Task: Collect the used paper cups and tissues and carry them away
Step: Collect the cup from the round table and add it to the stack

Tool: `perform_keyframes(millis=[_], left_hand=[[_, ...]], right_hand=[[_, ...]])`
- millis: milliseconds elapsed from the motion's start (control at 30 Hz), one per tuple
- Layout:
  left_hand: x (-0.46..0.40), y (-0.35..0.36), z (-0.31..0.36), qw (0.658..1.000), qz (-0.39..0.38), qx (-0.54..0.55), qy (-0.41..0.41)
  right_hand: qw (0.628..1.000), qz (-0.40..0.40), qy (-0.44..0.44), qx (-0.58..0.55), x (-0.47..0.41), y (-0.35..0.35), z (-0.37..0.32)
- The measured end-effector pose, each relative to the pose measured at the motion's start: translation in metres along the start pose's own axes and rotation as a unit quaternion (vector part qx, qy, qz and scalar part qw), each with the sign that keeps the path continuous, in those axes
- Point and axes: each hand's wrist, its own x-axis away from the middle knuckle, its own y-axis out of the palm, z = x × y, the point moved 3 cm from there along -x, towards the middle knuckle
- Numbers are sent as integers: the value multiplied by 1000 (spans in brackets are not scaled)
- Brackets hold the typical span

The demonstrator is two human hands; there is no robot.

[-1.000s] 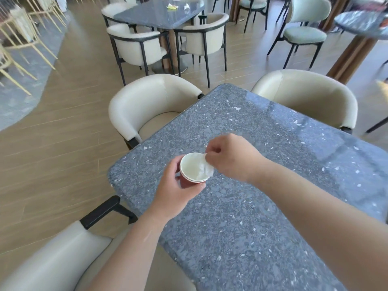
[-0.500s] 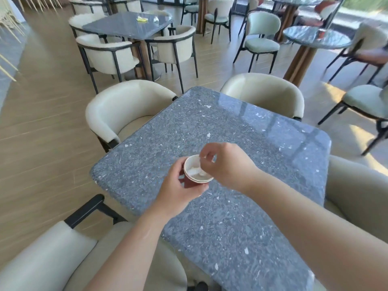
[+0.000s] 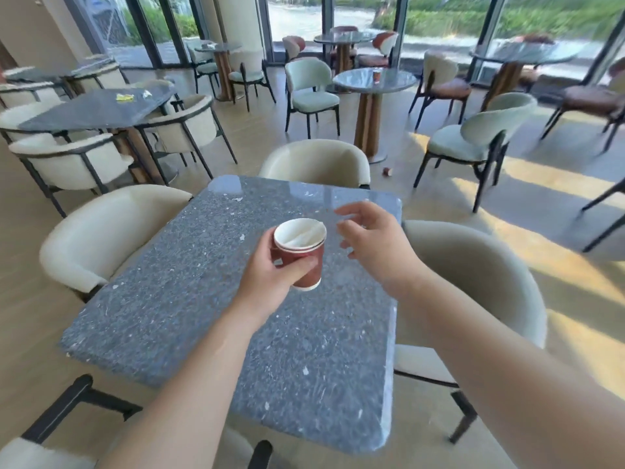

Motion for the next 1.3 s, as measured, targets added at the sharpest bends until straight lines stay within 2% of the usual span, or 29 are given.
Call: perform_keyframes(millis=[433,700,967,1300], left_hand=[[73,267,48,991,-130,25,12],[100,399,72,980,-186,70,7],[83,467,69,967,-243,81,-2],[-8,569,43,929,-336,150,-33]], right_hand=[[982,120,70,-126,116,-269,42],[965,224,68,-121,175,-402,63],[947,265,88,-159,166,-460,92],[921,318,152,-163,88,-521,127]])
